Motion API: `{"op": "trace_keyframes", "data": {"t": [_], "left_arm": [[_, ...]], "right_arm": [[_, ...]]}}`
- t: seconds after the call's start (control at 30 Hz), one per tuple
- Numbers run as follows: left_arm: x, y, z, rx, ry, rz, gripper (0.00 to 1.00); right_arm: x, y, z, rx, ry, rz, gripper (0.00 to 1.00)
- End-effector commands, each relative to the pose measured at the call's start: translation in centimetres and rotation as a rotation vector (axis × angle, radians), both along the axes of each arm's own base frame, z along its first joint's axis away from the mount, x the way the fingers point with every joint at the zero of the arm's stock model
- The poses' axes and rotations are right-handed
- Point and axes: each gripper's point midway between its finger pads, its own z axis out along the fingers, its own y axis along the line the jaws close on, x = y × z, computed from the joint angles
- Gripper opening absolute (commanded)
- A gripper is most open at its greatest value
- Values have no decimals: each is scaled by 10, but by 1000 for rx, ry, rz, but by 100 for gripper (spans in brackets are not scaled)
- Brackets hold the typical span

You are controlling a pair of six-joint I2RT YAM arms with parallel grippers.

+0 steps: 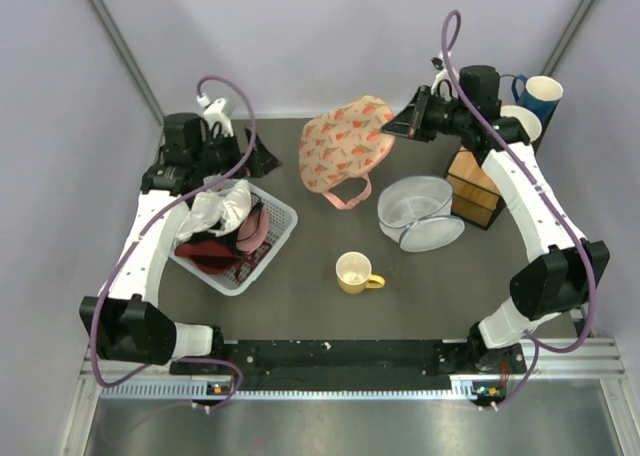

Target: Unzip the laundry bag and remove the bra

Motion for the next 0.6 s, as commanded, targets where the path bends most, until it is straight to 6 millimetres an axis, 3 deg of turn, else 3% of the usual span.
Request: {"op": "trace_keyframes", "data": {"t": [0.0,0.03,0.13,0.3,0.57], "left_arm": [[-6,17,14,-165,-13,36,99],[1,30,11,-185,-11,61,99],[6,21,8,-264,-11,-3,99],[5,2,24,-458,-5,-148,99],[11,-4,22,-517,8,-200,99]], "right_arm": [[-4,-5,63,212,-99,27,0],[-4,-6,65,220,-102,30,0],[-7,-6,76,248,-126,53,0],[-17,-3,104,313,-180,95,0],[-35,0,133,358,-231,166,0]]}}
